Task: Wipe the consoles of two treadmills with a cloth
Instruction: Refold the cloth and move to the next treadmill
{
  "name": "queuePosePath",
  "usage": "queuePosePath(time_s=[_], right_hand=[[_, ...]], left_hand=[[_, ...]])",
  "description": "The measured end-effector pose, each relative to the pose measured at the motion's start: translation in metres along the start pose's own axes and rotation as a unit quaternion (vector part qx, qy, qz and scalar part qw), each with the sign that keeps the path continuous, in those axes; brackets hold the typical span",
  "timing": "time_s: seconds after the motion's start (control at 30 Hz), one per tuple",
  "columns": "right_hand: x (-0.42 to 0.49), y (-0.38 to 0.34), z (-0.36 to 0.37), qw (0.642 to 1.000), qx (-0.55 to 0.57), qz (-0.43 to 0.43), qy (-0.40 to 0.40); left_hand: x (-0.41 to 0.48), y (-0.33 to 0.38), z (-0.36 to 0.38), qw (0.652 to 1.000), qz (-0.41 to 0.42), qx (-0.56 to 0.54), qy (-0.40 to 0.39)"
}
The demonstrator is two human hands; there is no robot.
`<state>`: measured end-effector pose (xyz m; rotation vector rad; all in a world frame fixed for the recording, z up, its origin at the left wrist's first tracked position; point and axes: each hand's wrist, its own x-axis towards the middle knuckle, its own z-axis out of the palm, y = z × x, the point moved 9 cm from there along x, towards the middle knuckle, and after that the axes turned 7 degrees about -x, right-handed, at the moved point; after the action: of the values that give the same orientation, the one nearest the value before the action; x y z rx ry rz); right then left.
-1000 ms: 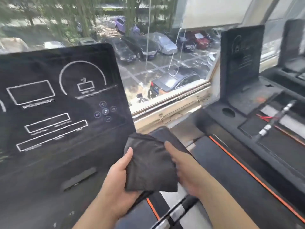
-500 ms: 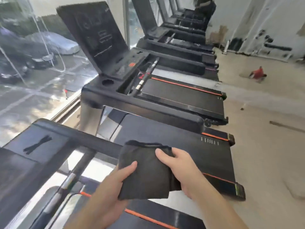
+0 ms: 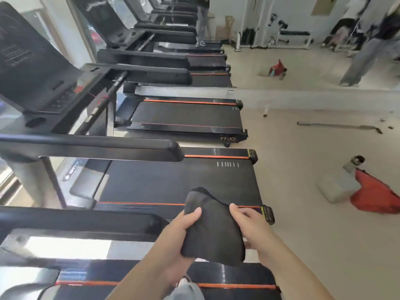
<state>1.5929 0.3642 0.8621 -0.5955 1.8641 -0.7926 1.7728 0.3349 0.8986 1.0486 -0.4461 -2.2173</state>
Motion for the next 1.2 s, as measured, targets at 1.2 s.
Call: queuePosePath(time_s=[1.2], right_hand=[[0.499, -0.477, 0.108, 0.887, -0.315, -0.218, -0.256]], left_hand=[[0.412, 0.365, 0.054, 0.893, 0.261, -0.242, 0.275]])
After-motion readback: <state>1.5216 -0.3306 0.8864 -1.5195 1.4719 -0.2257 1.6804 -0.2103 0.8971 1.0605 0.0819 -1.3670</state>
